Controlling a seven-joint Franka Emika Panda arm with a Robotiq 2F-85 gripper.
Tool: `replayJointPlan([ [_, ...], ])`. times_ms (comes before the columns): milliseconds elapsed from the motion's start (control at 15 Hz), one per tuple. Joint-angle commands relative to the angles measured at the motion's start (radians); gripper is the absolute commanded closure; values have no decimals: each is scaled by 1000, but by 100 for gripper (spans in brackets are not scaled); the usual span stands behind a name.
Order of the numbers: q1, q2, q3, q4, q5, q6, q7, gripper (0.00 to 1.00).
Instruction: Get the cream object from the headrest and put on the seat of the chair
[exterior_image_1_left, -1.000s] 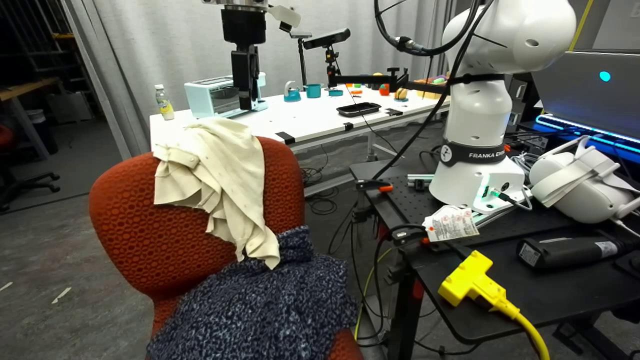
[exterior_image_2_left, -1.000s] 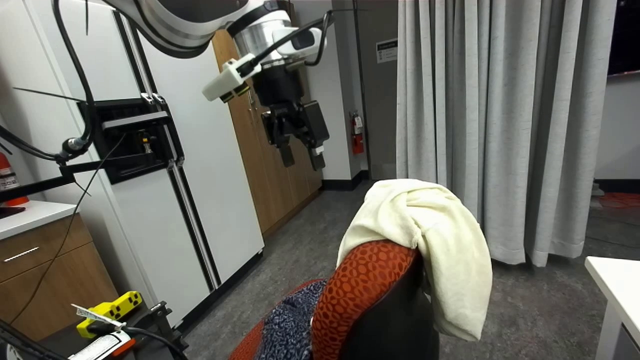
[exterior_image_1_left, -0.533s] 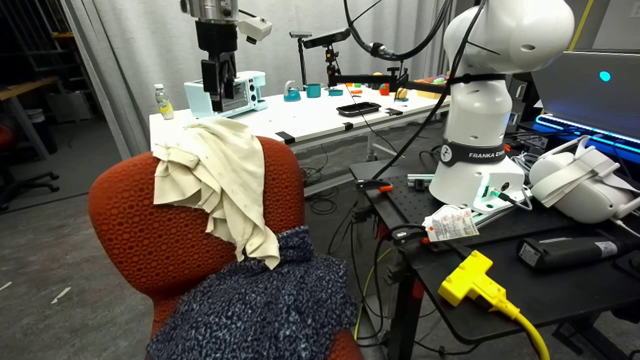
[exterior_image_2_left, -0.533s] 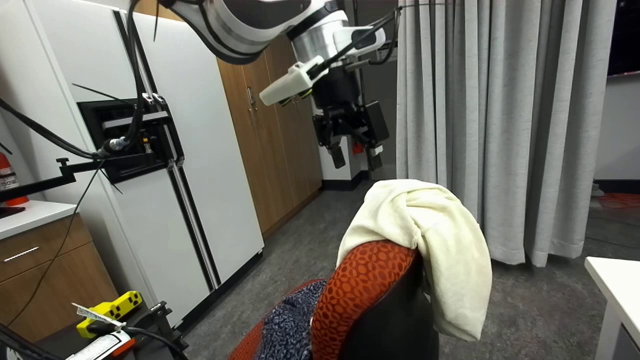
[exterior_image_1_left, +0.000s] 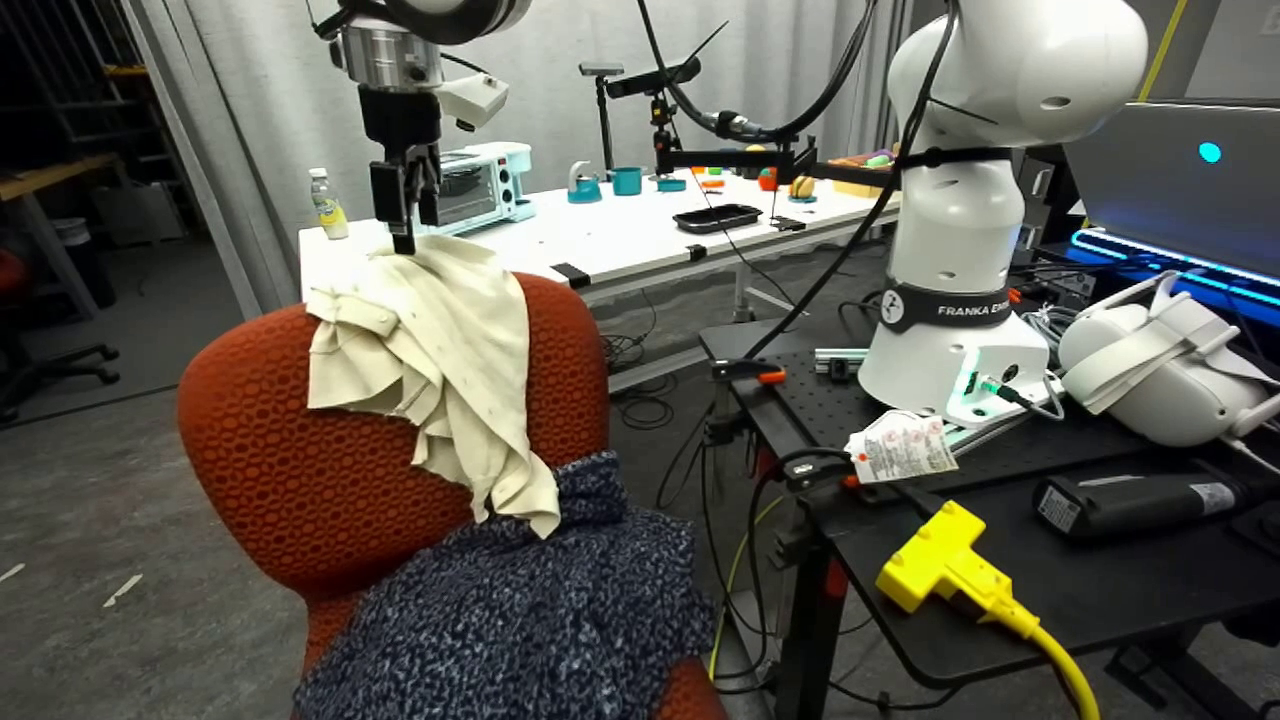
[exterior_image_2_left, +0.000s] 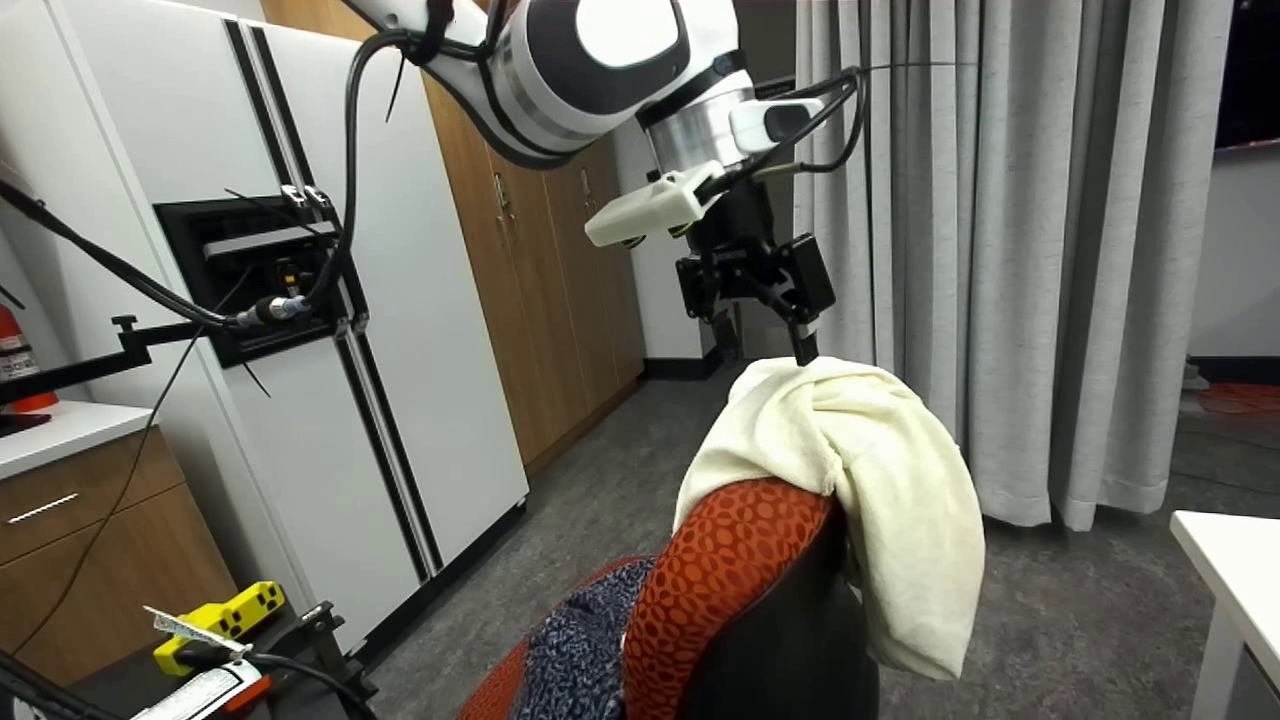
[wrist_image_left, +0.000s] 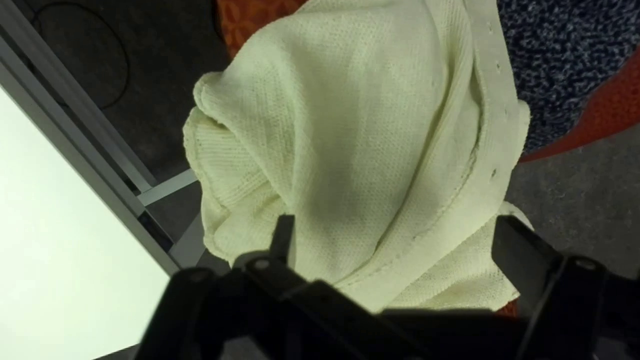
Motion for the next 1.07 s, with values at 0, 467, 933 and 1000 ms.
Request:
replayJointPlan([
  [0, -18, 66, -3, 58, 10, 23, -28, 0],
  [467, -33, 119, 3, 62, 27, 17, -28, 26],
  [933, -34, 125, -1, 62, 12, 57, -20, 78],
  [1000, -36, 126, 1, 60, 21, 75, -23, 85],
])
